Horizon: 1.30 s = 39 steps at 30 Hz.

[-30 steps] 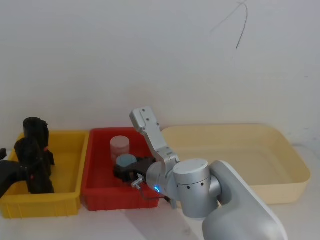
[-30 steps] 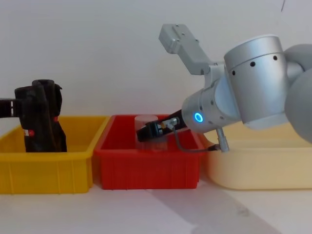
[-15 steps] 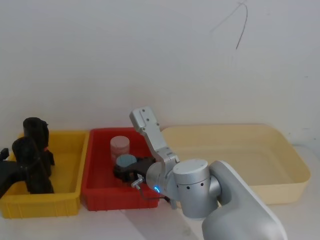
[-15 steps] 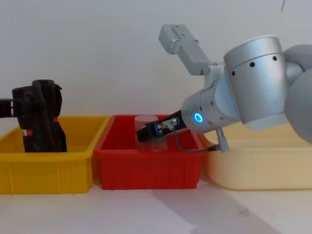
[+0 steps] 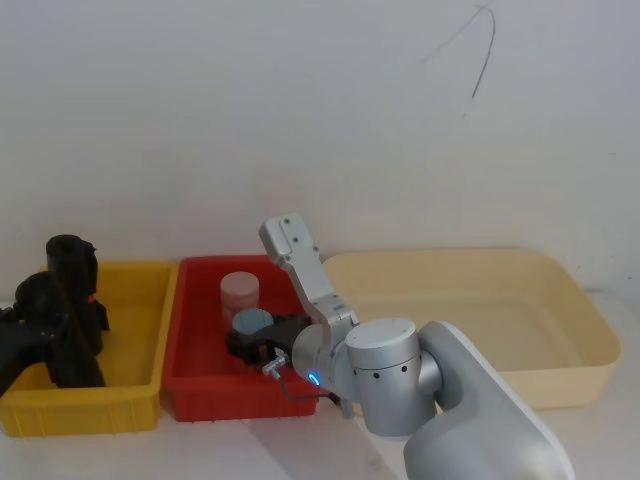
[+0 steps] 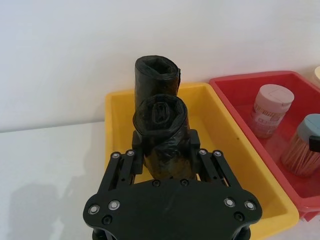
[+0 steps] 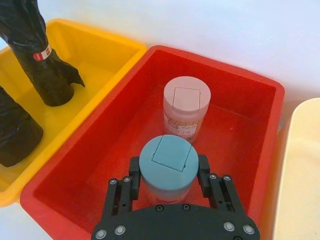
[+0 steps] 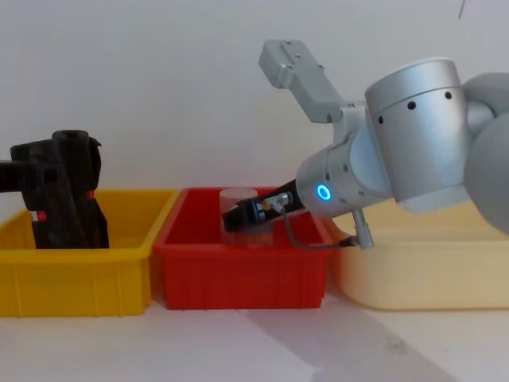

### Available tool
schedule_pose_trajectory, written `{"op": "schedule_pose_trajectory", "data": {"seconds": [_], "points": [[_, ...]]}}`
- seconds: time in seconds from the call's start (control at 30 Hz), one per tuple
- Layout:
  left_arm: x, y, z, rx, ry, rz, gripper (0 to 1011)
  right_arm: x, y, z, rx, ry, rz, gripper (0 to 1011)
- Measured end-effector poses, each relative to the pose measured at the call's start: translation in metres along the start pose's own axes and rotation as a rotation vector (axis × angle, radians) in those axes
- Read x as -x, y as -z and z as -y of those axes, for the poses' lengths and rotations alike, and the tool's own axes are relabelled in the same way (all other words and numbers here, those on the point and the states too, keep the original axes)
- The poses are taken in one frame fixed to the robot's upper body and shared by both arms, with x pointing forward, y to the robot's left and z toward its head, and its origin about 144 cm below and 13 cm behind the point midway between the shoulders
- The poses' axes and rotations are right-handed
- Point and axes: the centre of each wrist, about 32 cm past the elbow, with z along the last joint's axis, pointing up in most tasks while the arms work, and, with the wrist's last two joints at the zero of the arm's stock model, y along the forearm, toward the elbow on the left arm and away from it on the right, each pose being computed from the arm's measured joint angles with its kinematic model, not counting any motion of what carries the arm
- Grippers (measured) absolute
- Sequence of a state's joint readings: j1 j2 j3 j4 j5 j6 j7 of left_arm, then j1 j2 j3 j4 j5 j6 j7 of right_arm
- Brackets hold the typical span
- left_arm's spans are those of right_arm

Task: Pick up the garbage bag with the one hand and transfer it to the other hand.

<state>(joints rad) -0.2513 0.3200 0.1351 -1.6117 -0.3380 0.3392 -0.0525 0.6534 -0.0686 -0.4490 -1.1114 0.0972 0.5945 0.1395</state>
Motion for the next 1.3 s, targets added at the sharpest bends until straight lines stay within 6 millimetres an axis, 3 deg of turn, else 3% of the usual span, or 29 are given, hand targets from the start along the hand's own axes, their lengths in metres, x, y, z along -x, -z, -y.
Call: {"op": "schedule_pose_trajectory", "data": {"seconds": [0.8, 1.3], "points": [[0.0000, 0.0000, 0.0000, 0.000, 0.000, 0.000, 355, 0.0000, 0.0000, 0.0000, 0.000, 0.000, 0.000, 663], [0.0000, 0.0000, 0.0000, 0.000, 0.000, 0.000, 345, 0.0000, 0.0000, 0.0000, 0.000, 0.000, 0.000, 661]]}}
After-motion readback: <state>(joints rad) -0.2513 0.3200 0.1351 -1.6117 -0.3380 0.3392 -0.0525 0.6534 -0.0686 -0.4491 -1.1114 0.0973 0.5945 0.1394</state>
